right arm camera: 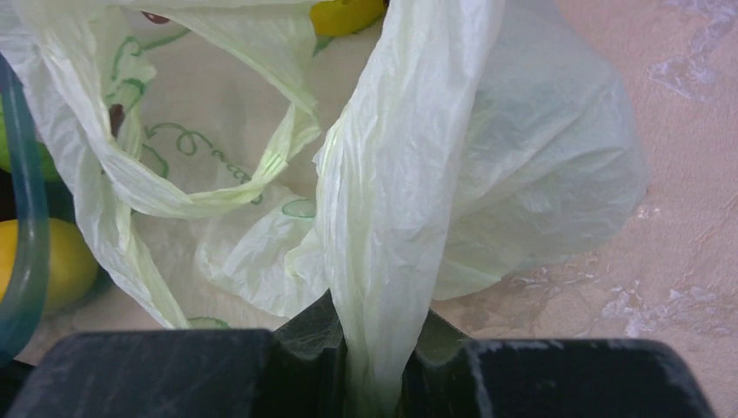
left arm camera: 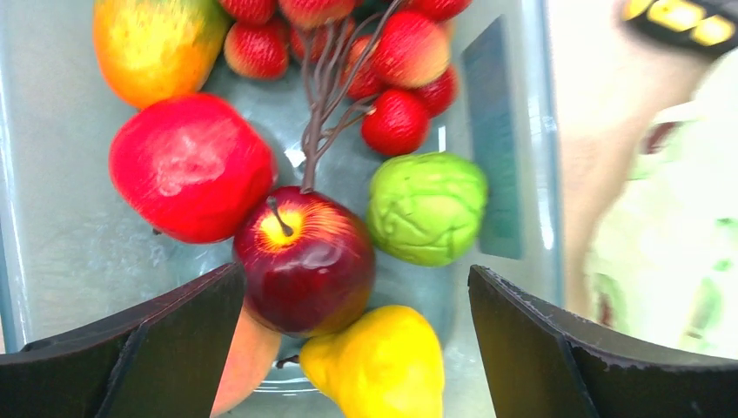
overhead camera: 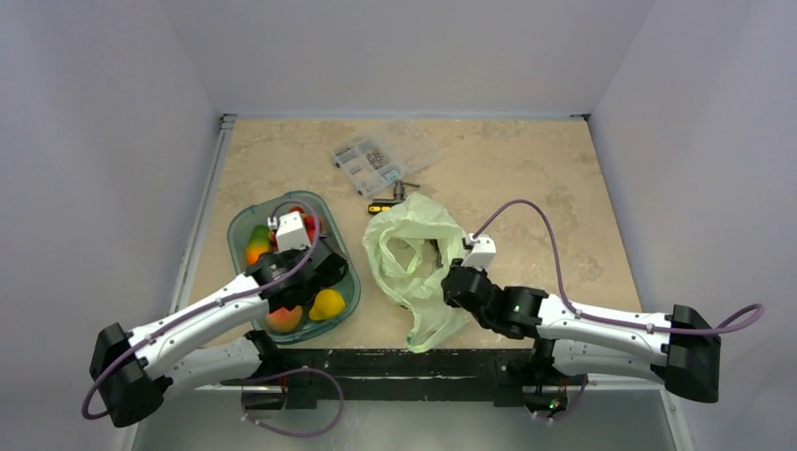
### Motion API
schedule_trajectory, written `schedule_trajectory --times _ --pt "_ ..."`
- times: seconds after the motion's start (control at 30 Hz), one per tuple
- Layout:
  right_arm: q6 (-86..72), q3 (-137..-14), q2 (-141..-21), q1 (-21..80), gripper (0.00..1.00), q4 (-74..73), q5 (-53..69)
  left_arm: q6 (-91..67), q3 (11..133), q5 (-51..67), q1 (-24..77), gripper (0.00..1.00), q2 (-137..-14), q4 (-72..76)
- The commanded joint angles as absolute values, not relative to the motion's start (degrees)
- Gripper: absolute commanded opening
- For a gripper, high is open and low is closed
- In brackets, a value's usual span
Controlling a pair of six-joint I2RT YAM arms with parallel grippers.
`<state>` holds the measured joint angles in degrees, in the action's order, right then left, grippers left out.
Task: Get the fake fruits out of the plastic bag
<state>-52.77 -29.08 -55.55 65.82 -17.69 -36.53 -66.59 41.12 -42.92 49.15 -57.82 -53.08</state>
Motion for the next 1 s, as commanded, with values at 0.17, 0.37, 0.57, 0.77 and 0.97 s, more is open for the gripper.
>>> schedule_trajectory --times 0.17,0.37,0.57,0.77,0.97 --pt "-51.2 -30.8 -55.1 65.6 0.15 -18.9 -37.9 -54.3 50.3 -37.8 49.0 0.99 -50.3 -49.2" --pt "-52.6 -28.6 -54.2 65.6 0.14 -18.6 -35.6 -45.8 44.7 -13.1 49.1 0.99 -47.8 -24.7" --pt "-52.6 -29.0 -53.8 65.6 0.14 -19.4 -35.4 -51.1 43.3 6.0 49.2 0.87 -59.9 -2.1" --pt "-52.9 -28.9 -52.6 65.6 0.11 -20.2 -34.9 -55.4 45.7 0.2 53.9 0.59 -76.2 12.9" --pt "-54.2 -29.6 -49.4 65.6 0.09 -23.4 -35.8 -57.5 42.6 -20.8 62.6 0.51 -85.2 25.6"
